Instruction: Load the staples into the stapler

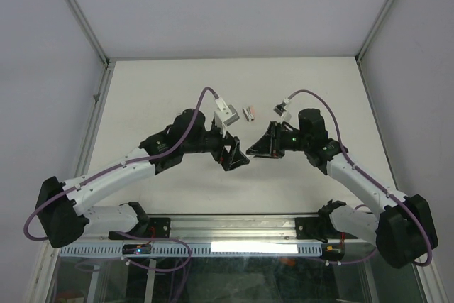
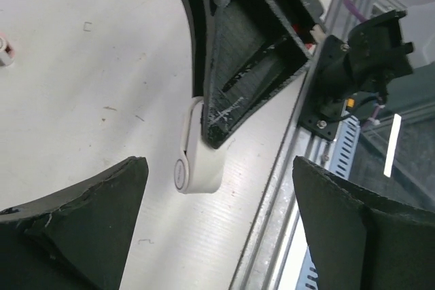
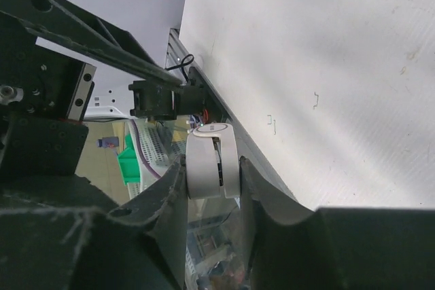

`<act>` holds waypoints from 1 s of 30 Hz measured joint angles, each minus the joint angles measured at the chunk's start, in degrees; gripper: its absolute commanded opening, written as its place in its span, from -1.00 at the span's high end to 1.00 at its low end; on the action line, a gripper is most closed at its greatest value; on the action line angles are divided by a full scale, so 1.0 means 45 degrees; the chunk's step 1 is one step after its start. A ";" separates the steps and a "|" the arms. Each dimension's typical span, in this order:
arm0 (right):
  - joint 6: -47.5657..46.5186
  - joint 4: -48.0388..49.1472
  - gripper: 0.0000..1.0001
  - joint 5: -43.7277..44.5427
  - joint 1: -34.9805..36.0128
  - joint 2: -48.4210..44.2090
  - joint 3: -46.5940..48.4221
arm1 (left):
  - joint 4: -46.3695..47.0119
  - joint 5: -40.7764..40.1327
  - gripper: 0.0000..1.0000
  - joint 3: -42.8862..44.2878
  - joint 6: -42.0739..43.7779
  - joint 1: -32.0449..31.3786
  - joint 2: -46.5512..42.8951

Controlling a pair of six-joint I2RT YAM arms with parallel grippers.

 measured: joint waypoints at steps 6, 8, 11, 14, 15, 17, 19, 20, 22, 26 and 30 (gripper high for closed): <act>0.0257 -0.0151 1.00 0.0151 0.0000 0.0010 0.0024 | -0.0962 -0.1413 -0.64 0.0607 0.0845 -0.0544 0.1093; 0.0282 -0.0155 1.00 0.0146 0.0000 0.0010 0.0029 | -0.1151 -0.1758 -0.49 0.0699 0.0986 -0.0792 0.1472; 0.0311 -0.0170 1.00 0.0136 0.0000 0.0010 0.0058 | -0.1554 -0.2142 -0.20 0.0758 0.1180 -0.1059 0.1836; 0.0306 -0.0165 1.00 0.0136 0.0000 0.0010 0.0097 | -0.1744 -0.2297 0.13 0.0767 0.1307 -0.1137 0.1904; 0.0306 -0.0180 1.00 0.0136 0.0000 0.0010 0.0097 | -0.1758 -0.2307 0.24 0.0797 0.1365 -0.1137 0.1899; 0.0316 -0.0136 0.94 0.0204 0.0000 0.0024 0.0097 | -0.1758 -0.2254 0.48 0.0821 0.1389 -0.1141 0.1904; 0.0355 -0.0180 0.28 0.0248 0.0000 0.0029 0.0112 | -0.1763 -0.2293 0.71 0.0840 0.1496 -0.1224 0.1904; 0.0389 -0.0243 -0.09 0.0301 0.0000 0.0029 0.0117 | -0.1773 -0.2293 0.82 0.0840 0.1574 -0.1268 0.1904; 0.0384 -0.0418 -0.44 0.0418 -0.0019 0.0024 0.0180 | -0.1787 -0.2302 0.98 0.0840 0.1642 -0.1336 0.1919; -0.0112 -0.1078 -0.53 0.0724 -0.0471 -0.0248 0.0457 | -0.1846 -0.2365 1.00 0.0840 0.1710 -0.1360 0.1919; -0.0199 -0.1360 -0.27 0.0869 -0.1423 -0.0797 0.0505 | -0.1851 -0.2365 1.00 0.0840 0.1710 -0.1360 0.1914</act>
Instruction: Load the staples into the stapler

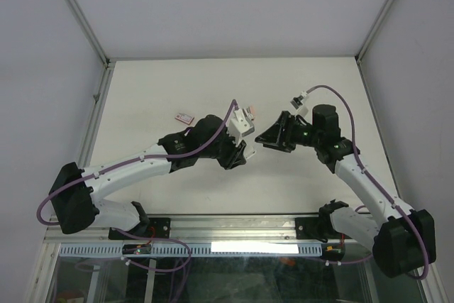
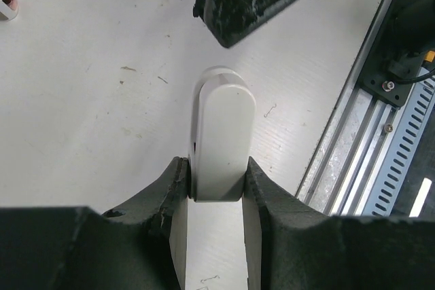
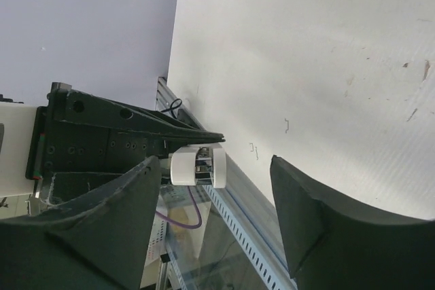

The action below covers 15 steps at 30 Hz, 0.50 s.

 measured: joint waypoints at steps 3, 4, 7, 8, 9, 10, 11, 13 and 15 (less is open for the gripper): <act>0.0068 -0.0034 -0.06 0.0019 -0.0233 -0.0044 -0.0010 | 0.0005 0.0005 1.00 -0.0005 -0.0005 0.0000 -0.0044; 0.0102 -0.0034 -0.01 -0.0019 -0.0233 -0.0029 -0.0034 | 0.0005 0.0005 1.00 -0.0005 0.0000 0.0000 -0.0068; 0.0262 0.0078 0.14 -0.0316 -0.0238 0.0058 -0.0165 | 0.0010 0.0005 1.00 -0.0005 0.0000 0.0000 -0.0141; 0.0301 0.0087 0.18 -0.0418 -0.0233 0.0117 -0.0185 | 0.0010 0.0005 1.00 -0.0005 0.0000 0.0000 -0.0151; 0.0335 0.0107 0.20 -0.0520 -0.0233 0.0170 -0.0214 | 0.0010 0.0005 1.00 -0.0005 0.0000 0.0000 -0.0170; 0.0350 0.0112 0.21 -0.0612 -0.0233 0.0209 -0.0223 | 0.0010 0.0005 1.00 -0.0005 0.0000 0.0000 -0.0194; 0.0374 0.0117 0.23 -0.0709 -0.0233 0.0243 -0.0228 | 0.0015 0.0005 1.00 -0.0005 0.0000 0.0000 -0.0214; 0.0389 0.0170 0.28 -0.0923 -0.0233 0.0291 -0.0228 | 0.0015 0.0005 1.00 -0.0005 0.0000 0.0000 -0.0253; 0.0408 0.0257 0.35 -0.1137 -0.0214 0.0364 -0.0228 | 0.0015 0.0005 1.00 -0.0005 0.0000 0.0000 -0.0287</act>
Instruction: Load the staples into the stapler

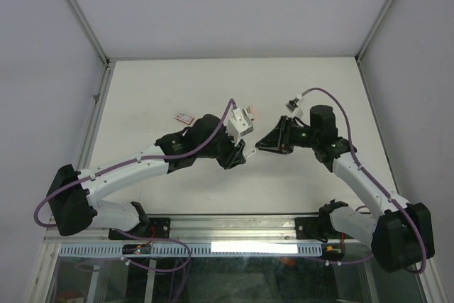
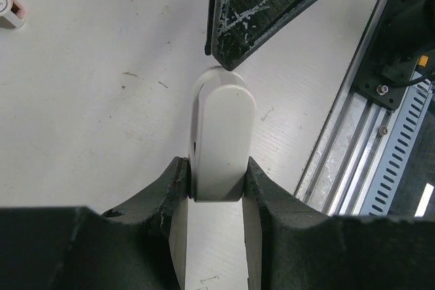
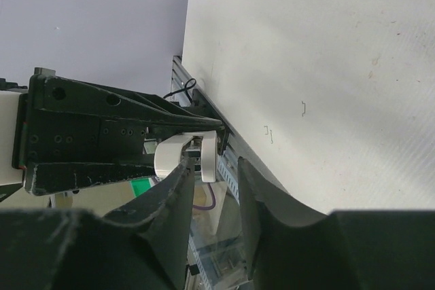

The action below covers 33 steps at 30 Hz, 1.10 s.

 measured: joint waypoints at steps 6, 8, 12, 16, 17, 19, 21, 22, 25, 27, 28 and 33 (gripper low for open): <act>0.0078 0.0267 0.50 -0.0282 0.0374 0.0384 0.0000 | 0.0010 0.0000 1.00 0.0000 0.0000 0.0000 -0.0068; 0.0155 0.0423 0.53 -0.0287 0.0520 0.0471 0.0000 | -0.0010 0.0000 1.00 -0.0053 0.0000 0.0000 -0.0102; 0.0374 0.0787 0.68 -0.0291 0.0782 0.0661 0.0000 | -0.0058 0.0005 1.00 -0.0185 0.0000 0.0000 -0.0175; 0.0772 0.1360 0.98 -0.0369 0.0840 0.0845 -0.0194 | -0.0165 -0.0049 1.00 -0.0194 0.0000 0.0010 -0.0257; 0.0947 0.1603 1.00 -0.0413 0.0840 0.0860 -0.0306 | -0.0199 -0.0073 1.00 -0.0194 0.0000 0.0010 -0.0267; 0.1263 0.2016 1.00 -0.0471 0.0840 0.0889 -0.0534 | -0.0267 -0.0131 0.61 -0.0194 0.0000 0.0005 -0.0296; 0.1530 0.2375 1.00 -0.0495 0.0840 0.0923 -0.0714 | -0.0325 -0.0228 -0.28 -0.0194 -0.0010 0.0000 -0.0321; 0.1603 0.2501 1.00 -0.0529 0.0845 0.0933 -0.0767 | -0.0325 -0.0359 -0.61 -0.0194 -0.0063 0.0000 -0.0325; 0.1787 0.2735 1.00 -0.0515 0.0937 0.0928 -0.0908 | -0.0015 -0.0583 -0.97 -0.0199 -0.0146 0.0005 -0.0350; 0.1763 0.2754 1.00 -0.0243 0.0991 0.0884 -0.0981 | 0.0117 -0.0767 -0.98 -0.0199 -0.0296 0.0005 -0.0418; 0.1705 0.2710 1.00 0.0053 0.0996 0.0792 -0.1039 | 0.0219 -0.0937 -0.98 -0.0209 -0.0384 0.0000 -0.0491; 0.0845 0.2375 1.00 0.2438 0.1064 -0.0063 -0.1326 | 0.1486 -0.2098 -0.98 -0.0811 -0.1836 0.0000 -0.1496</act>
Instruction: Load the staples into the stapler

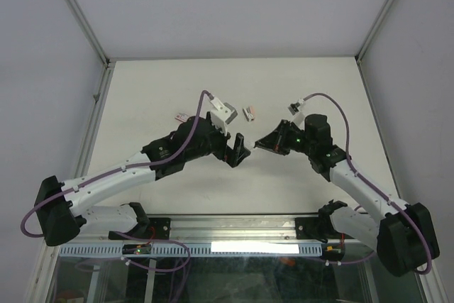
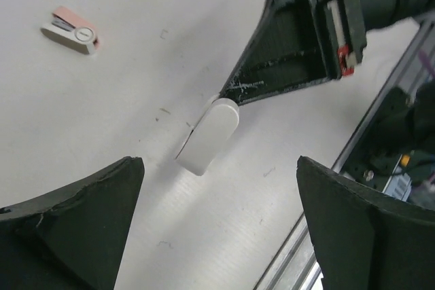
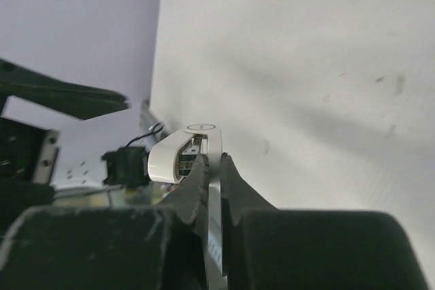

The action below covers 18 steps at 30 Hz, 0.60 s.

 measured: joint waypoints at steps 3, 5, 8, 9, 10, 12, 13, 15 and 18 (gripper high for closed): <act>-0.0597 0.0015 1.00 0.2409 0.0209 -0.0617 -0.0374 | 0.0685 -0.1336 -0.98 -0.0019 -0.1627 0.0010 -0.0214; -0.0869 0.0053 1.00 0.3891 0.0423 -0.0792 -0.0573 | 0.0933 -0.2176 -0.98 0.0010 -0.2832 0.0117 -0.0053; -0.1132 0.0194 1.00 0.5838 0.0753 -0.0772 -0.0767 | 0.1112 -0.2895 -0.98 0.0155 -0.4313 0.0466 0.0811; -0.1171 0.0257 1.00 0.6280 0.0826 -0.0733 -0.0782 | 0.1146 -0.2943 -0.98 0.0185 -0.4561 0.0554 0.1107; -0.1214 0.0350 1.00 0.6713 0.0928 -0.0641 -0.0787 | 0.1127 -0.2968 -0.97 0.0262 -0.4847 0.0646 0.1477; -0.1321 0.0539 1.00 0.7378 0.1146 -0.0374 -0.0782 | 0.1078 -0.2914 -0.98 0.0544 -0.5149 0.0772 0.2322; -0.1370 0.0588 1.00 0.7684 0.1287 -0.0180 -0.0782 | 0.1025 -0.2827 -0.98 0.0767 -0.5251 0.0865 0.2812; -0.1428 0.0602 1.00 0.8145 0.1535 0.0223 -0.0767 | 0.1025 -0.2676 -0.98 0.1185 -0.5435 0.0928 0.3682; -0.1549 0.0602 1.00 0.8626 0.1807 0.0651 -0.0758 | 0.1030 -0.2467 -0.98 0.1579 -0.5523 0.1025 0.4639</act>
